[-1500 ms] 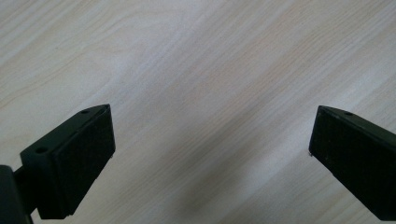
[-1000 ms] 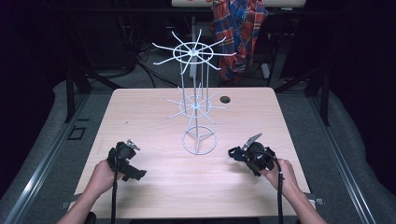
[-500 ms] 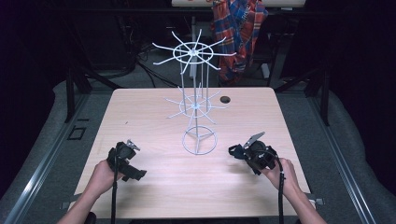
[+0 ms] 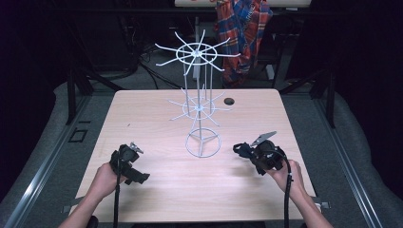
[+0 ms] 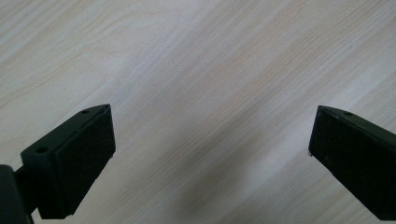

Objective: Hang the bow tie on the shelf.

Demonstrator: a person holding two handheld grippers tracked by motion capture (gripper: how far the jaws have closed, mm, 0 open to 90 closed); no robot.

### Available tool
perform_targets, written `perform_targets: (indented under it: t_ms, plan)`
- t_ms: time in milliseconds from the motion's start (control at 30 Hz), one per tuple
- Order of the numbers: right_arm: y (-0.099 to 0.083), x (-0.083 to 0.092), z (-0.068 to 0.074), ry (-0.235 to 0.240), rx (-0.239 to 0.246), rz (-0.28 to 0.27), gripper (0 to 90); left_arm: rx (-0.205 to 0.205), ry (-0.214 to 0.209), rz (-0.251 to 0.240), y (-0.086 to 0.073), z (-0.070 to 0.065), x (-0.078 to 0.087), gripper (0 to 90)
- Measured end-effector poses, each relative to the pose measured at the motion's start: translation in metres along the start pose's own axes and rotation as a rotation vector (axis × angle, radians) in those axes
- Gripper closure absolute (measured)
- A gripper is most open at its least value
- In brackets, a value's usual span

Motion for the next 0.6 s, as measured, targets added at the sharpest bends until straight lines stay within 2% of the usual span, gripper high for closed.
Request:
perform_targets:
  t_ms: [100, 267, 600]
  plan:
    - [0.0019, 0.0005, 0.0001, 0.014, -0.016, -0.018, 74.8, 0.001, 0.005, -0.003, -0.0001, 0.0005, -0.0003, 0.5]
    - [0.0007, -0.0001, -0.0018, 0.015, -0.018, -0.008, 74.8, 0.005, 0.006, -0.003, -0.0006, 0.0015, 0.0004, 0.5]
    - [0.005, 0.0035, -0.0046, 0.002, -0.029, -0.035, 74.8, 0.007, 0.007, -0.004, -0.0002, 0.0015, -0.0001, 0.5]
Point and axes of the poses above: each handheld gripper's, and its own axes: x roughly backward along the jaws, y roughly out of its top, z roughly to its left, the point moved 8 cm from there along -x, roughly forward along the jaws, and after that the axes turned 1 degree about y, right-handed, at the moved point
